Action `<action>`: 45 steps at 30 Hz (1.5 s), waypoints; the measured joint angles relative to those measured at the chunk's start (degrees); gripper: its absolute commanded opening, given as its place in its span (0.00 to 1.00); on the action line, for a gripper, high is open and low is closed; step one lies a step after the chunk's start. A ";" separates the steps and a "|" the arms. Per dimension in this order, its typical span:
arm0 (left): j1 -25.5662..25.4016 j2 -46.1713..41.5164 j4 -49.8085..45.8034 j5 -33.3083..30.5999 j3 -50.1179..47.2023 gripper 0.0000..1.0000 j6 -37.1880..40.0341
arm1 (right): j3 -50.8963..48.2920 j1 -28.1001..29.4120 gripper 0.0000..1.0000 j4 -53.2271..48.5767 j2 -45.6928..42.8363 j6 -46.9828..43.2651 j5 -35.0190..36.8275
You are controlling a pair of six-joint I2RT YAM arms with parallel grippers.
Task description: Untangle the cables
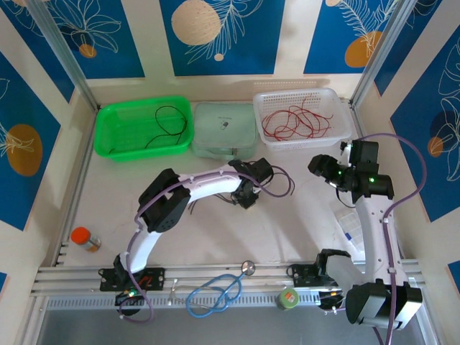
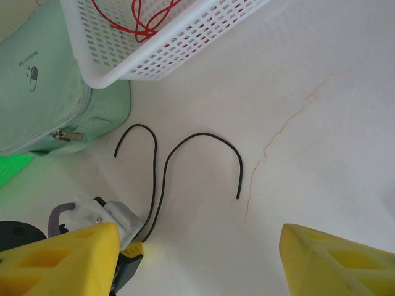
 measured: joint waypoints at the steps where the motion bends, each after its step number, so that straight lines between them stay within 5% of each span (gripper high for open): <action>1: 0.00 0.04 0.22 0.02 0.00 0.15 0.26 | -0.02 0.00 0.70 0.00 -0.09 0.00 -0.07; 5: -0.02 0.24 0.98 0.24 0.07 0.00 1.07 | -0.02 0.00 0.70 -0.09 -0.81 0.00 -0.22; 16: -0.02 -2.78 1.40 -1.57 -0.83 0.00 1.18 | -0.28 0.00 0.70 -0.87 -2.16 0.00 -1.38; 25: -0.61 -19.65 -0.50 -3.74 -0.79 0.00 -0.15 | -5.09 0.68 0.70 0.28 -2.47 1.16 -5.60; 35: 0.61 -25.31 -14.60 -13.68 16.48 0.03 -1.55 | -13.16 19.89 0.70 4.28 -2.84 9.18 -3.78; 39: 5.73 -25.64 -20.22 -15.96 27.82 0.05 -1.55 | -13.25 25.99 0.70 6.21 -0.92 11.98 -1.29; 45: 21.44 -25.33 -24.63 -14.36 38.14 0.06 -0.74 | -13.38 32.15 0.69 8.20 1.68 15.34 1.66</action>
